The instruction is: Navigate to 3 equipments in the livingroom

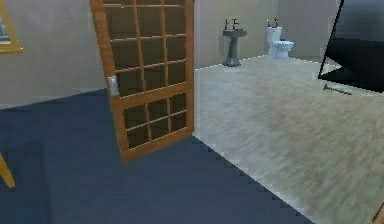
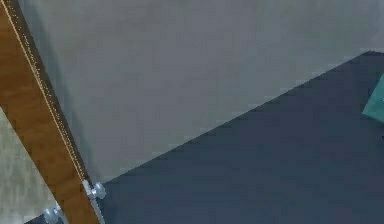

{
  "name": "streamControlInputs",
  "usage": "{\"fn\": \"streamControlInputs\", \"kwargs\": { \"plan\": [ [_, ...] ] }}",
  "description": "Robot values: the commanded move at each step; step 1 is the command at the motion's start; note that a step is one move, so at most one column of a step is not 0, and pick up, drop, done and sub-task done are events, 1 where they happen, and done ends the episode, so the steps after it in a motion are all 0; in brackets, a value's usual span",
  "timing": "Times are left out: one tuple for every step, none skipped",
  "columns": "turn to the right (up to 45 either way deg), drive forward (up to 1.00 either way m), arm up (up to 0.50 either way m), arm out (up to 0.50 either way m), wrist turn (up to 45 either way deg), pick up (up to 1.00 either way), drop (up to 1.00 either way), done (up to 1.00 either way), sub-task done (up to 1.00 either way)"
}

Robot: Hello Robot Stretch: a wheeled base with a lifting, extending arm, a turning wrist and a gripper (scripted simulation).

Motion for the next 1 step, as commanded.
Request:
{"fn": "streamControlInputs", "kwargs": {
  "plan": [
    [0.0,0.45,0.0,0.0,0.0,0.0,0.0,0.0,0.0]
  ]
}}
